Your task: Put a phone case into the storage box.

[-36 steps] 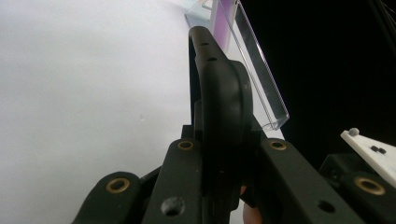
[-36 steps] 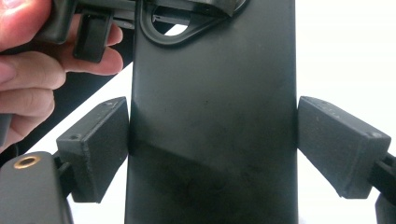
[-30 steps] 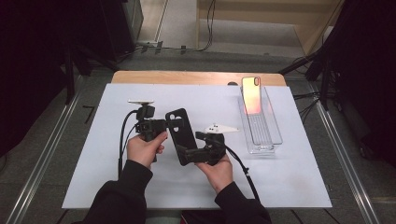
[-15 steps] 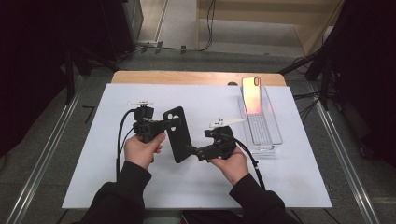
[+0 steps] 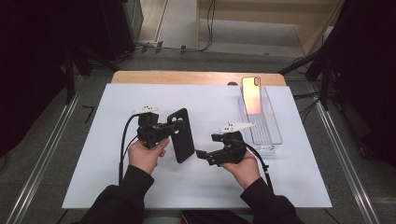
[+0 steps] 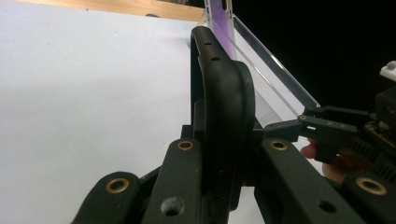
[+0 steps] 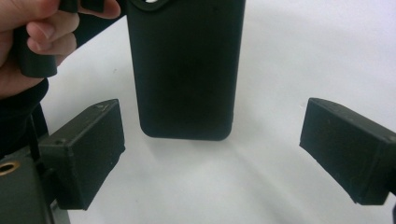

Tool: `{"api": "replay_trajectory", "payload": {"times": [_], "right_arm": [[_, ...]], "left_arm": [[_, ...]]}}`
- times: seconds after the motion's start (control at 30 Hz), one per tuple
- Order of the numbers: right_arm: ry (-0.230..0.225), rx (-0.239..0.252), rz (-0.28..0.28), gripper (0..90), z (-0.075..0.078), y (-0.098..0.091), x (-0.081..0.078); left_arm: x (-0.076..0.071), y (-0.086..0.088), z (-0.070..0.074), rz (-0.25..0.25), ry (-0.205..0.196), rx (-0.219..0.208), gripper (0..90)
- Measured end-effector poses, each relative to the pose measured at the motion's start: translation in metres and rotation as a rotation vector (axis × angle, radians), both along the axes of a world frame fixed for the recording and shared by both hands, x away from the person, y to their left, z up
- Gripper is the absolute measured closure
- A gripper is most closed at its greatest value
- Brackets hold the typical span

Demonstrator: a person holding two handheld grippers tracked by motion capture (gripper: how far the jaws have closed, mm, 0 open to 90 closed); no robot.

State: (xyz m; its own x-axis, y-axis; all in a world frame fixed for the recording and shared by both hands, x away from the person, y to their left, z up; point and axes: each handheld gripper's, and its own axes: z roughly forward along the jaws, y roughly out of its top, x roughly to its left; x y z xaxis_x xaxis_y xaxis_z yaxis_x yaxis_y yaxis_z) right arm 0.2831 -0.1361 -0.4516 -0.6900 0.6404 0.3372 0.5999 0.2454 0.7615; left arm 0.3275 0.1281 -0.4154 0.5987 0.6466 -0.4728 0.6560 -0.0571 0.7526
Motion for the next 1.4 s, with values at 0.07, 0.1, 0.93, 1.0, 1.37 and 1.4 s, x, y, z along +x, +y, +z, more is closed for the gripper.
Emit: {"api": "replay_trajectory", "payload": {"times": [0.07, 0.1, 0.93, 1.0, 1.37, 1.4], "right_arm": [[-0.001, -0.005, 0.002, 4.9, -0.001, -0.002, -0.001], [-0.003, -0.005, 0.003, 4.9, -0.002, -0.003, -0.002], [-0.098, -0.003, -0.097, 4.9, 0.008, -0.004, -0.006], [-0.096, 0.003, -0.091, 4.9, 0.009, -0.002, -0.005], [-0.089, 0.013, -0.115, 4.9, 0.014, 0.015, -0.004], [-0.093, 0.013, -0.114, 4.9, 0.014, 0.017, -0.004]], "left_arm": [[-0.003, 0.000, -0.001, 0.004, -0.027, -0.003, 83.4], [-0.005, -0.001, -0.001, 0.005, -0.038, 0.002, 83.4], [-0.022, -0.019, -0.002, -0.051, -0.108, -0.029, 83.7], [-0.023, -0.021, -0.002, -0.054, -0.107, -0.023, 83.6], [-0.029, -0.028, -0.004, -0.049, -0.095, -0.016, 83.5], [-0.029, -0.028, -0.004, -0.047, -0.093, -0.019, 83.5]]}}
